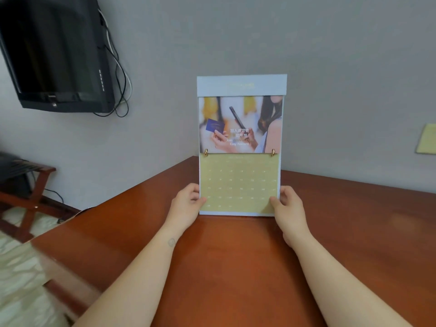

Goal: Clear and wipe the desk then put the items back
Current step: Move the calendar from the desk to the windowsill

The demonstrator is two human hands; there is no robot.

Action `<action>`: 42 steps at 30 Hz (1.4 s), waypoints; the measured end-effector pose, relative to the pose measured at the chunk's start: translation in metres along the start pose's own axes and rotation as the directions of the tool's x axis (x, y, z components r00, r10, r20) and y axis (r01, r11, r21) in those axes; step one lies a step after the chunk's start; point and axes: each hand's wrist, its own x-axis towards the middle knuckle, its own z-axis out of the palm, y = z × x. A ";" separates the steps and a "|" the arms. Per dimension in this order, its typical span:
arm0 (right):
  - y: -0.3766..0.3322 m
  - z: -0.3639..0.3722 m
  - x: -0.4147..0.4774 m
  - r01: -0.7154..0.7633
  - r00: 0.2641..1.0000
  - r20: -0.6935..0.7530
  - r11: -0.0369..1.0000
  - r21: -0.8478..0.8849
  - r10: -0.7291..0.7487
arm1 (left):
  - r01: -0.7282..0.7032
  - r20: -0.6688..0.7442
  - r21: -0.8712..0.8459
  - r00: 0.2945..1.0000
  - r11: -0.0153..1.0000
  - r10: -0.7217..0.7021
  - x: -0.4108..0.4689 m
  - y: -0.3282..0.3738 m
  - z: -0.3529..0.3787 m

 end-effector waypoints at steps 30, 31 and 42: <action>-0.084 -0.303 -0.297 -0.007 0.977 -0.210 0.996 0.089 0.025 | 0.000 0.689 -0.194 0.712 0.981 0.136 -0.255 0.217 0.070; -0.087 -0.314 -0.306 -0.004 0.973 -0.227 0.995 0.097 0.026 | 0.010 0.716 -0.212 0.683 0.977 0.149 -0.262 0.225 0.076; -0.119 -0.441 -0.406 0.053 0.897 -0.443 0.993 0.106 -0.001 | 0.165 0.880 -0.372 0.375 0.913 0.291 -0.342 0.306 0.158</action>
